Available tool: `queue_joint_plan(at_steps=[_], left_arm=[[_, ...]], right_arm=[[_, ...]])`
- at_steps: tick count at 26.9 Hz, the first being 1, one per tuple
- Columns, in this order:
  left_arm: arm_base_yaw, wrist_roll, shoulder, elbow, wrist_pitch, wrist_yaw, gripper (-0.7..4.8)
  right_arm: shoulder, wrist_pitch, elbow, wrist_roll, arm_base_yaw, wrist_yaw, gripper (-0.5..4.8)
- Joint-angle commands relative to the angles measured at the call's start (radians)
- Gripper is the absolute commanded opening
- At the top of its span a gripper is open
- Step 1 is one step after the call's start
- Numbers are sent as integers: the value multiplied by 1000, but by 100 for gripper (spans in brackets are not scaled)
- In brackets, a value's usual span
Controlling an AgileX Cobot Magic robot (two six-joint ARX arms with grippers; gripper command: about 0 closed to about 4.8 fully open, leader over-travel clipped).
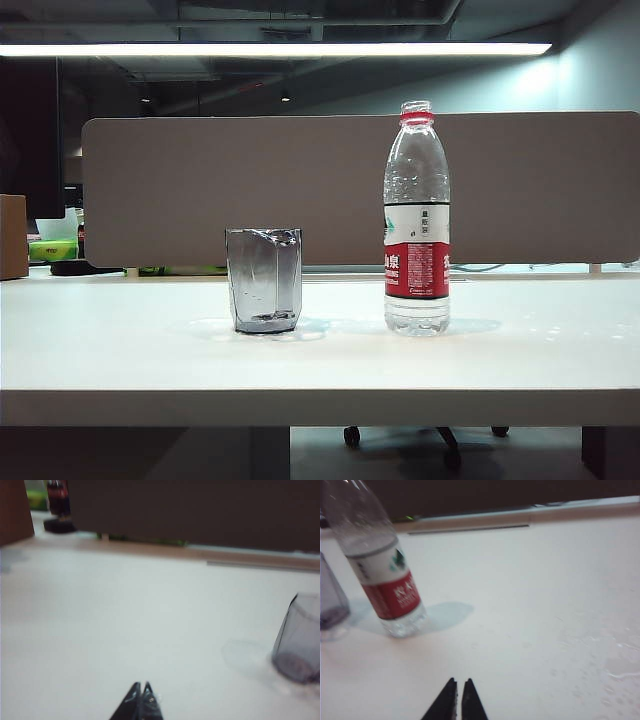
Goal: Pick up the mineral water bottle on the table and pour water into the mug until it's half full.
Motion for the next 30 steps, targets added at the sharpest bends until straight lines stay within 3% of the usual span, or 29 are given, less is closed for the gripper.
queue_joint_plan(at_steps=[1,3,6,9,11,12,14,16,21,23,26,30], left_arm=[[-1,-8,0,99,16,113,-5],[-1,-45,0,170,6,230,-5],[-1,-145,2,283,-10,412,-5],[-1,-236,2,392,-85,545,-5],[-1,-243,2,476,-194,589,-5],[0,-229,2,550,-319,589,-5],[0,-175,7,621,-454,570,-5],[0,-124,13,670,-565,531,-5],[0,-70,23,686,-677,481,-5],[0,-69,23,686,-676,482,-5],[0,-64,23,686,-675,481,-5],[0,-62,23,686,-675,477,-5]], right_arm=[[-2,41,42,292,-3,-6,35],[-2,41,79,392,-5,-35,35],[0,41,172,380,-4,-132,35],[6,24,299,329,-4,-214,32],[20,-47,410,234,-4,-242,21],[52,-153,517,100,-4,-243,22],[111,-255,622,-45,-4,-254,22],[187,-298,691,-127,-4,-269,36],[353,-192,714,-145,9,-277,80],[474,-100,709,-140,42,-249,164],[613,14,697,-132,103,-241,172],[835,190,661,-133,255,-177,182]])
